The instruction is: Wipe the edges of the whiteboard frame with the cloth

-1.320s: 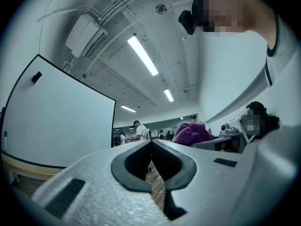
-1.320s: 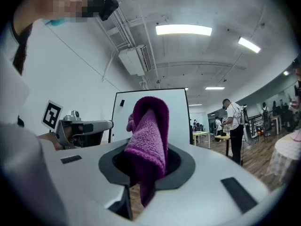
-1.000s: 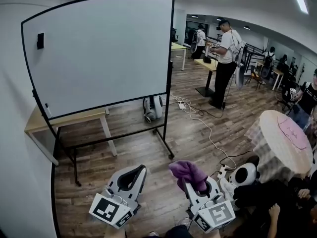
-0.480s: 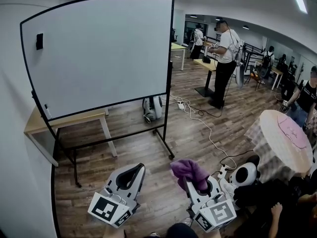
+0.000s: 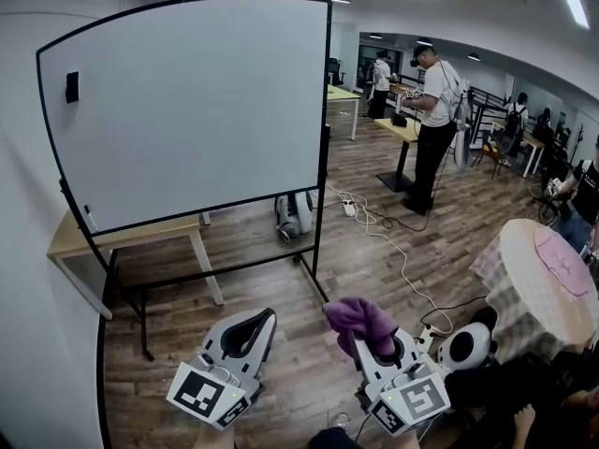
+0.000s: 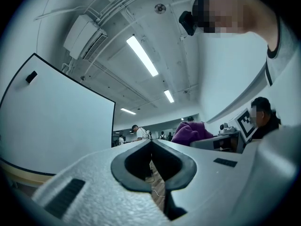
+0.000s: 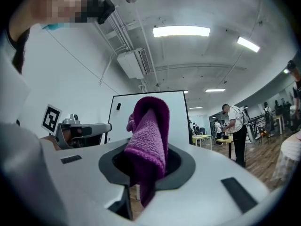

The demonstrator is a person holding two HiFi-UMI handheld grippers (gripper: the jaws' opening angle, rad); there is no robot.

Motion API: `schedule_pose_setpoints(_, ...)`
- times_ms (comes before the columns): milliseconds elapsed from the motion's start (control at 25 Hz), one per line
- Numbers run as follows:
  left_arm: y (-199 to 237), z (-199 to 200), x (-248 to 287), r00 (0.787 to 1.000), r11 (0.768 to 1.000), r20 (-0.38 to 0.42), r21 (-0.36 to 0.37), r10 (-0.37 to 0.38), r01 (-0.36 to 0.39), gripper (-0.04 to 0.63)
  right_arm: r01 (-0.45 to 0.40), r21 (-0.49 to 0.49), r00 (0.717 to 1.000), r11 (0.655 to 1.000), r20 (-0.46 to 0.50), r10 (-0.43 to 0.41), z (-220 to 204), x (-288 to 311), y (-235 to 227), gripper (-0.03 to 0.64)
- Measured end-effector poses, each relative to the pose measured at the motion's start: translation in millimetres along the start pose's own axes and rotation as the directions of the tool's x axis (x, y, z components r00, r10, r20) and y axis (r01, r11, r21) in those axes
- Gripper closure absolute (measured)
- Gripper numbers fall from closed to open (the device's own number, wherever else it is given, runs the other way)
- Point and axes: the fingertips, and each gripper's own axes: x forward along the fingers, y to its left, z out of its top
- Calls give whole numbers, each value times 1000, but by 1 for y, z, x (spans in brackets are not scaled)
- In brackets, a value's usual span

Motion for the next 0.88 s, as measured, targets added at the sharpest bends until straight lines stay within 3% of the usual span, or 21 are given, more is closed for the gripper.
schedule_pose_setpoints(520, 10, -23, 100, 996, 996, 1, 9, 90, -90, 578, -69, 20, 998, 997, 3, 69, -7, 48, -101, 540)
schedule_pose_setpoints(880, -11, -40, 158, 991, 990, -2, 28, 137, -137, 578, -136, 21, 991, 990, -3, 136, -16, 51, -162, 540)
